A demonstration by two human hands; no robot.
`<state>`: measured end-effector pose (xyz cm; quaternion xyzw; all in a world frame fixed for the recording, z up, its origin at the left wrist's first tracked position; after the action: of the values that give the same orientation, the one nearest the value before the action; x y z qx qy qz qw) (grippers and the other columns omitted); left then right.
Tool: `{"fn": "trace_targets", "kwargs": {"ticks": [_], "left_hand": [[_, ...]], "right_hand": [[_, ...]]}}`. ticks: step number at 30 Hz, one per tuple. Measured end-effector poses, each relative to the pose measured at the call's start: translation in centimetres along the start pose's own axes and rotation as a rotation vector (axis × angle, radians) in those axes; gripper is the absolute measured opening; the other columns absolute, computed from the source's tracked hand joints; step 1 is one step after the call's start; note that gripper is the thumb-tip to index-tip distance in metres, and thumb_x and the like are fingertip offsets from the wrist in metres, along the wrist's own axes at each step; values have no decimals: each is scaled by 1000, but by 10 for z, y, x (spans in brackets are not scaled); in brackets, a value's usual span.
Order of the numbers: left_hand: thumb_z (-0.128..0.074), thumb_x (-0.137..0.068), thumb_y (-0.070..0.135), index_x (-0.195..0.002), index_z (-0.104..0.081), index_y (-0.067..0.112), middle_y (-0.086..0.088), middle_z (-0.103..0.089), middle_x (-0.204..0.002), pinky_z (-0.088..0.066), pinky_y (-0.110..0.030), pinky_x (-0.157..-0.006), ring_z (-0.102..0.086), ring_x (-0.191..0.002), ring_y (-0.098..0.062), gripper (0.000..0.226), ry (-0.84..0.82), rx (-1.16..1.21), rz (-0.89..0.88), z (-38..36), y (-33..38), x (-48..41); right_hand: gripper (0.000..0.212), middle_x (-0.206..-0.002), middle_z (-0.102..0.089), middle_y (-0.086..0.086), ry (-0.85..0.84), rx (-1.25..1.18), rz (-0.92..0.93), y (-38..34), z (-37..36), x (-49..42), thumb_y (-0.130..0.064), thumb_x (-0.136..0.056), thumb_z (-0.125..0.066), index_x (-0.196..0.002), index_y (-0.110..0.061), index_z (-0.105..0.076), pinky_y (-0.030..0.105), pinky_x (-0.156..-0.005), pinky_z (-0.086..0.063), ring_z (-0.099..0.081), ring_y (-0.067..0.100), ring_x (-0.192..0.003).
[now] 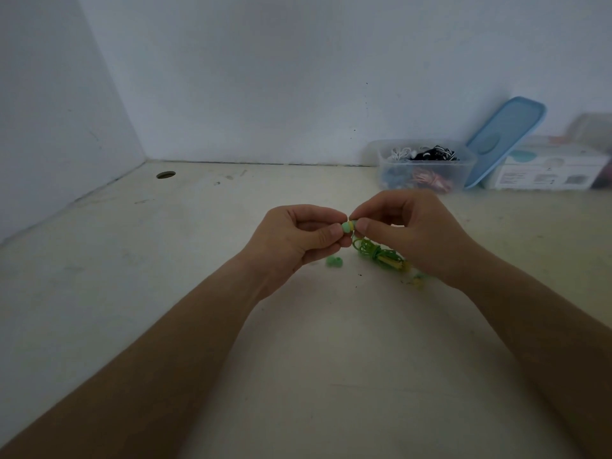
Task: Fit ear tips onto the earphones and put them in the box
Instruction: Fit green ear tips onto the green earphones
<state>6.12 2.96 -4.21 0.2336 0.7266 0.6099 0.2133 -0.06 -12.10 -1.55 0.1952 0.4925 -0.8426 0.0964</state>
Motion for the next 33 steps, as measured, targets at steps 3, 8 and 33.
{"fn": "trace_targets", "kwargs": {"ticks": [3, 8, 33], "left_hand": [[-71, -69, 8, -95, -72, 5, -14, -75, -87, -59, -23, -70, -74, -79, -20, 27, -6, 6, 0, 0, 1, 0], [-67, -78, -1, -97, -71, 3, -14, -75, -85, -58, -21, -68, -74, -76, -19, 19, -11, 18, -3, -1, 2, 1], [-65, -83, -4, -96, -71, 3, -13, -75, -85, -58, -22, -70, -73, -77, -19, 16, -11, -16, -34, -3, 4, 2]], "right_hand": [[12, -79, -76, 0, -6, -74, -18, 0, -2, 0, -4, -90, -68, -93, -13, -75, 18, -69, -54, -71, 9, -72], [11, -67, -70, -6, -47, -234, -109, 7, -3, 1, -1, -92, -63, -96, -6, -73, 12, -58, -45, -61, 1, -58], [12, -69, -71, -6, 5, -216, -121, 9, -3, 1, -5, -92, -65, -92, -13, -74, 15, -57, -45, -60, 1, -58]]}}
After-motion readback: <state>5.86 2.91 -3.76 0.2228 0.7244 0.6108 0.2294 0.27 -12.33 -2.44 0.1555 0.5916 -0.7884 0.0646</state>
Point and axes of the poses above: each hand's wrist, its own x-axis away from the middle knuckle, its own z-axis out of the back of the hand, y = z × x, the point moved 6 cm from there along -x, towards the middle knuckle
